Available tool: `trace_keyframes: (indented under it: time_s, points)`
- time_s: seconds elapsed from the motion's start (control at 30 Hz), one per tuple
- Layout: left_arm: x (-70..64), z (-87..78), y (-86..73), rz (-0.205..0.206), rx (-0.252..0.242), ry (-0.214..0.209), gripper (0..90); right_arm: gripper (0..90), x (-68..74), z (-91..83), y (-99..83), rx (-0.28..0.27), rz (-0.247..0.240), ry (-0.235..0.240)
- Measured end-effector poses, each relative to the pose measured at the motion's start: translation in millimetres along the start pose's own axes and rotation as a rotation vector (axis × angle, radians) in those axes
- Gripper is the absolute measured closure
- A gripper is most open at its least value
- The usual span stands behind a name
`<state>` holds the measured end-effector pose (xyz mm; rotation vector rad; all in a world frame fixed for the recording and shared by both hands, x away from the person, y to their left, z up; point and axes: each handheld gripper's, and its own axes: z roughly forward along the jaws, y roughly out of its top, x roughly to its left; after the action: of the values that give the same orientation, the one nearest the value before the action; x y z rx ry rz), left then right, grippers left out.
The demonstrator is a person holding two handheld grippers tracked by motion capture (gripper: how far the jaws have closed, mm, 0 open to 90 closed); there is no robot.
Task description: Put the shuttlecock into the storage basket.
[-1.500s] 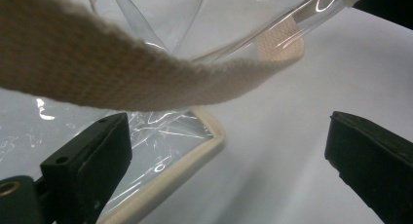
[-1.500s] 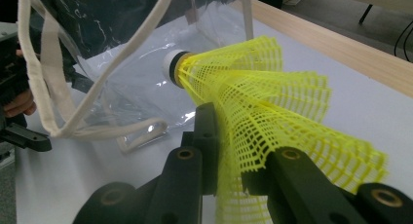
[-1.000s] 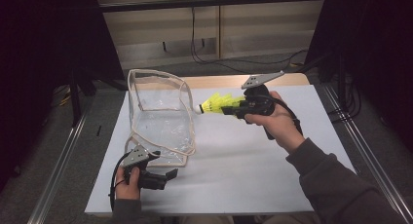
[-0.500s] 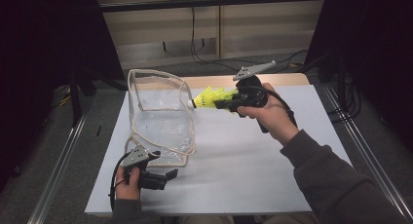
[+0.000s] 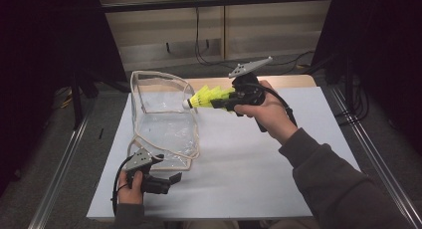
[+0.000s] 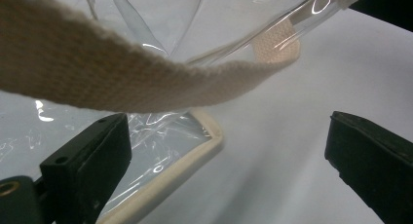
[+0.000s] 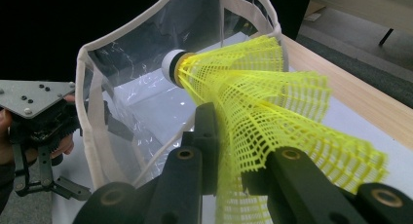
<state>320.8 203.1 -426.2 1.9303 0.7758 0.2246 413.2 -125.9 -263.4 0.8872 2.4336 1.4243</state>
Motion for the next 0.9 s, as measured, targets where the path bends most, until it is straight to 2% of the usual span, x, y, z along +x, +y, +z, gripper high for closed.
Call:
trace_keyframes:
  time_s: [0.9]
  points:
    - [0.6, 0.2, 0.1, -0.001, -0.001, -0.004, 3.2, 79.8, 21.5, 28.7, 24.8, 0.015, -0.039, 0.029]
